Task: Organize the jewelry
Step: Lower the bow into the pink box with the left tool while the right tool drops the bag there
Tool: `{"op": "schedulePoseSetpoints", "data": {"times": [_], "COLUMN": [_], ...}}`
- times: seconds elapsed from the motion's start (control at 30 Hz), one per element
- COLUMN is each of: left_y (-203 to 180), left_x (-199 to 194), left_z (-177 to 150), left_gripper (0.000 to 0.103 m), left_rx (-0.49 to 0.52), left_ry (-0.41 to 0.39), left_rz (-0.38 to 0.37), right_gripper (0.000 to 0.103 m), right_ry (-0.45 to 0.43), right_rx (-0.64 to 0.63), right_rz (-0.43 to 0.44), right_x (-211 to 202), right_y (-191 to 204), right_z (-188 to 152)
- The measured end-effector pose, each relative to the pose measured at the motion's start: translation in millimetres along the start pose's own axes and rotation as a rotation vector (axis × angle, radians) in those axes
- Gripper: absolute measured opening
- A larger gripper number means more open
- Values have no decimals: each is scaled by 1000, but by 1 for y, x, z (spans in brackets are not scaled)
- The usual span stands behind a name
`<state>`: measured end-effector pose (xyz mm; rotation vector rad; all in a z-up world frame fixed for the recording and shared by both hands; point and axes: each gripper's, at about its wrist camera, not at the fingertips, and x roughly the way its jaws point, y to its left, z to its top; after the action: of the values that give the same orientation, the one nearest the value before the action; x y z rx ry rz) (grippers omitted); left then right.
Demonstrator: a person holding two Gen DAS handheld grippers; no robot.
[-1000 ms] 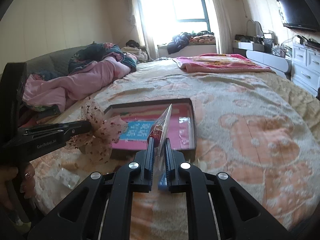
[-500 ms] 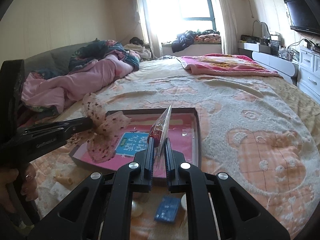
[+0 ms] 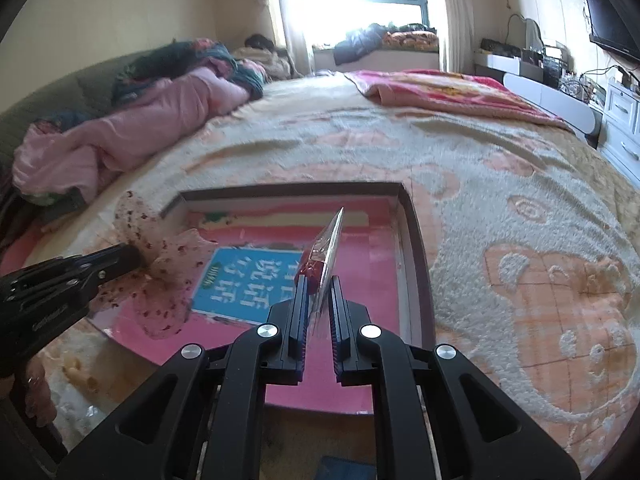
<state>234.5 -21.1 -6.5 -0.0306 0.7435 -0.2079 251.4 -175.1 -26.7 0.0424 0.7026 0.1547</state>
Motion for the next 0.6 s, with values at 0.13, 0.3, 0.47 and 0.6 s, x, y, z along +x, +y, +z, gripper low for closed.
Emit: {"op": "schedulePoseSetpoints", "data": {"times": [0.13, 0.3, 0.47, 0.6], "left_y": [6, 10, 15, 18], "left_x": [11, 22, 30, 31], "left_z": [-7, -14, -18, -21], "left_gripper": [4, 4, 6, 15], "left_rx": [-7, -4, -18, -26], "left_ry": [23, 41, 53, 57], "left_rz": [-3, 10, 14, 16], "right_gripper": [10, 10, 13, 30], "right_ry": [42, 71, 80, 55], "right_rx": [4, 9, 28, 30], "right_rz": [-34, -62, -62, -58], "right_x": [16, 29, 32, 25], "right_y": [-1, -2, -3, -4], "right_z": [-6, -11, -17, -17]}}
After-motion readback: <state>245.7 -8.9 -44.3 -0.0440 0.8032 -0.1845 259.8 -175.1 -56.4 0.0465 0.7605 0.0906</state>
